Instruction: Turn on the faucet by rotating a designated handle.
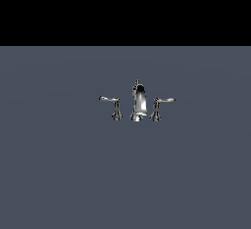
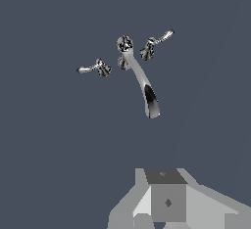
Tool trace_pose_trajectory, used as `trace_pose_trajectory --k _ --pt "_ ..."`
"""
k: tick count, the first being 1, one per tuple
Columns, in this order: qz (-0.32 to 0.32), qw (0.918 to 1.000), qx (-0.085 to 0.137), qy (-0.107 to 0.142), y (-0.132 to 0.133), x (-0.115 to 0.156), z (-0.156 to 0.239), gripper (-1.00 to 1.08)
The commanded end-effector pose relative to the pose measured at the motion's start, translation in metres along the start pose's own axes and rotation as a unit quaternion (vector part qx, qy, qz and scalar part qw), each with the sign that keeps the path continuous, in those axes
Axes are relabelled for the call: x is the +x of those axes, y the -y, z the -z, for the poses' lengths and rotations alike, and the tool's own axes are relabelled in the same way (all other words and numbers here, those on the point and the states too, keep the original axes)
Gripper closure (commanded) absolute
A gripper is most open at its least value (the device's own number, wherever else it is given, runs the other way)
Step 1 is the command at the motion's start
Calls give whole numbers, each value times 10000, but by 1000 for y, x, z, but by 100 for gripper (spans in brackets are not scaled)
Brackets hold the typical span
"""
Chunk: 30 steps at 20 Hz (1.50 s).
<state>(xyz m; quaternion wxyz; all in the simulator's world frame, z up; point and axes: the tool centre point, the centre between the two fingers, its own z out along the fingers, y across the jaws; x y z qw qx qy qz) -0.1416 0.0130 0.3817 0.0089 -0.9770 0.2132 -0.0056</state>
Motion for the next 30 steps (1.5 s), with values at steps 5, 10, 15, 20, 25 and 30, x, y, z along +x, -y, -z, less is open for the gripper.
trace_pose_trajectory --k 5,10,15,20,25,30 --pt "-824 9966 -5 -3 12 41 -43 108" --pt "-1432 9897 -14 -4 15 73 -74 108" --pt "-2038 9790 -26 -7 15 106 -105 108" --pt "-2650 9642 -42 -12 10 139 -137 108" --pt "-3272 9449 -61 -19 0 173 -170 108" --pt "-3907 9205 -81 -27 -15 206 -204 108"
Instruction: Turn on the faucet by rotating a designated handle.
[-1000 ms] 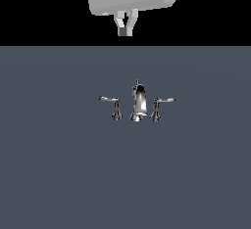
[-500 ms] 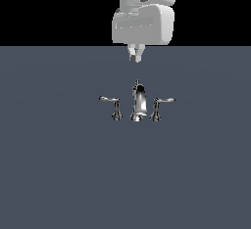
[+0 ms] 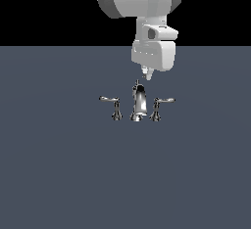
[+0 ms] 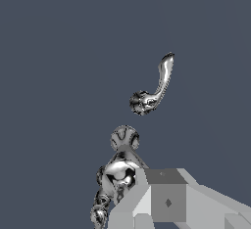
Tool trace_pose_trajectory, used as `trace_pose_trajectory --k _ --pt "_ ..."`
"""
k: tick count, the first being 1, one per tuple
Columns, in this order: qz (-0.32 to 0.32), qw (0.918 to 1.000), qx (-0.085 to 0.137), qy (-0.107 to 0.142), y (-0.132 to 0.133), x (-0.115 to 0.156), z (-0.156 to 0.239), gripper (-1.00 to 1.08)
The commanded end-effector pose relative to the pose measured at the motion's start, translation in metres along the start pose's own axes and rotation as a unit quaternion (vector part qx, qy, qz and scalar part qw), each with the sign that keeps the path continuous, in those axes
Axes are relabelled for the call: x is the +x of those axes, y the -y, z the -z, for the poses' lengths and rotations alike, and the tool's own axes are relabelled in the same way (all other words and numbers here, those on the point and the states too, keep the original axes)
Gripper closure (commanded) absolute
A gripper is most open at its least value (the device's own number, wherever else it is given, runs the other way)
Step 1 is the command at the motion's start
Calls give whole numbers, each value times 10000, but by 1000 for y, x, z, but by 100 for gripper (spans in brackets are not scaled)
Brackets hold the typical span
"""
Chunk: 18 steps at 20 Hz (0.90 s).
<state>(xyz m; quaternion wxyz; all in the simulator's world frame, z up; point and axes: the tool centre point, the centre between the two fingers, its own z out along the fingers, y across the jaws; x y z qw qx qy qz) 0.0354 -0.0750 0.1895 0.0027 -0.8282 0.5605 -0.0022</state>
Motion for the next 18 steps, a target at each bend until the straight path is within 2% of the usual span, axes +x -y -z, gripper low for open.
trace_pose_trajectory --k 1,10,18 --pt "-352 9994 -8 -10 5 18 -17 108" --pt "-1412 9900 -30 -17 14 76 -69 108" --pt "-1912 9815 -36 -10 13 103 -93 108"
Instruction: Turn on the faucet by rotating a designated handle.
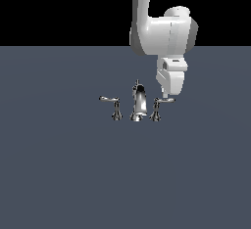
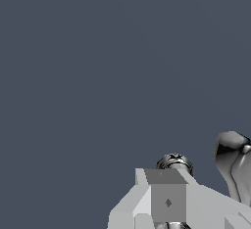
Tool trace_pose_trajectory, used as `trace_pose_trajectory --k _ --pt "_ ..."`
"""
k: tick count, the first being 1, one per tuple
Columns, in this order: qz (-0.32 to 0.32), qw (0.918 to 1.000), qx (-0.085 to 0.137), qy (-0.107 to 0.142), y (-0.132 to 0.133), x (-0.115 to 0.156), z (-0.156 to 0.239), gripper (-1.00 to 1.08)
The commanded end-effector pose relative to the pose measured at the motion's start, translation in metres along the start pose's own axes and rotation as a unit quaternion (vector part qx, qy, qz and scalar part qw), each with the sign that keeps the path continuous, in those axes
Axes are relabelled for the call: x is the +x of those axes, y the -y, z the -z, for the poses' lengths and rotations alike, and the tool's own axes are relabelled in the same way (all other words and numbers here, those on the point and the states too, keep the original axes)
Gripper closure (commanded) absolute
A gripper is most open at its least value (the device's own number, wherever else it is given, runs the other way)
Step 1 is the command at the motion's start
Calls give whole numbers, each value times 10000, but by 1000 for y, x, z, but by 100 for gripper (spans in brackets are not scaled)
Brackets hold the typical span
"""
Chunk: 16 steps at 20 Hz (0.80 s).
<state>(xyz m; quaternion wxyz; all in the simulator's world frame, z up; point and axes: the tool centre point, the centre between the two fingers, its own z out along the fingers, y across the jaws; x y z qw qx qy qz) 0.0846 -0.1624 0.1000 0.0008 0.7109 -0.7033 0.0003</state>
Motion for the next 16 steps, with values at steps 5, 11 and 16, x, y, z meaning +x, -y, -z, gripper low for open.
trace_pose_trajectory --k 5,11,16 --pt "-149 9999 3 5 3 7 -6 108" --pt "-146 9999 2 7 0 9 -6 108" --pt "-146 9999 2 7 -15 14 -6 108"
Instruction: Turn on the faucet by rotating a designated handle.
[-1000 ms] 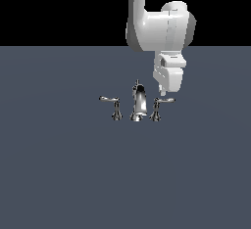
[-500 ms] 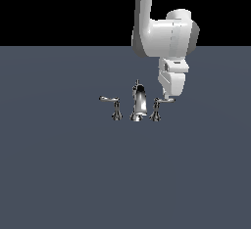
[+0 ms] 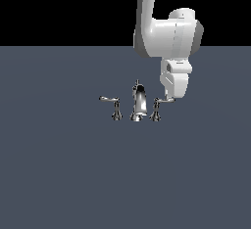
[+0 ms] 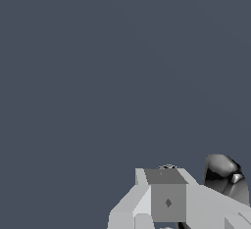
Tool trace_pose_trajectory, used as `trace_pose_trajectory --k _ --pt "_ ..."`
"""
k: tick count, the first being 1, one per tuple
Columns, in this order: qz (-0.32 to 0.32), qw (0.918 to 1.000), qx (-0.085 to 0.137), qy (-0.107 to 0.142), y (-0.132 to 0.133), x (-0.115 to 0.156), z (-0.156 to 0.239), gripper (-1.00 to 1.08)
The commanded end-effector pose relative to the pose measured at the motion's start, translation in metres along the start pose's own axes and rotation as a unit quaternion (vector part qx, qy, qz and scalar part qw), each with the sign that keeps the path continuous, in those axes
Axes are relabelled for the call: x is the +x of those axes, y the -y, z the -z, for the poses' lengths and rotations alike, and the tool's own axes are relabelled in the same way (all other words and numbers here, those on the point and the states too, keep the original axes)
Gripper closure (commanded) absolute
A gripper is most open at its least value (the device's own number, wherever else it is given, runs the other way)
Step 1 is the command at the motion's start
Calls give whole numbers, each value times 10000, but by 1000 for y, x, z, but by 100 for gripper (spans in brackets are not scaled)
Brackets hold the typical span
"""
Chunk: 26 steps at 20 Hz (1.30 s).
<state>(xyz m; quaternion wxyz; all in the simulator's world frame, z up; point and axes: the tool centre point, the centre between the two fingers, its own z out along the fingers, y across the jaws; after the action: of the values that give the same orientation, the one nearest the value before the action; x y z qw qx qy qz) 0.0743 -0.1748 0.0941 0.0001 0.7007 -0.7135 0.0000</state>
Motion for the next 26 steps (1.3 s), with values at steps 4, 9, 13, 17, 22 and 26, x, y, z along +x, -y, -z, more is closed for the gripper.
trace_pose_trajectory --k 4,9,13,17,22,26 --pt "-2 10000 0 0 -17 7 0 108" --pt "-2 10000 0 0 -29 12 0 108" --pt "45 10000 43 6 -29 3 0 108" --pt "33 10000 33 5 -41 1 0 108" --pt "18 10000 20 3 -57 -2 0 108" --pt "5 10000 8 2 -70 -4 0 108"
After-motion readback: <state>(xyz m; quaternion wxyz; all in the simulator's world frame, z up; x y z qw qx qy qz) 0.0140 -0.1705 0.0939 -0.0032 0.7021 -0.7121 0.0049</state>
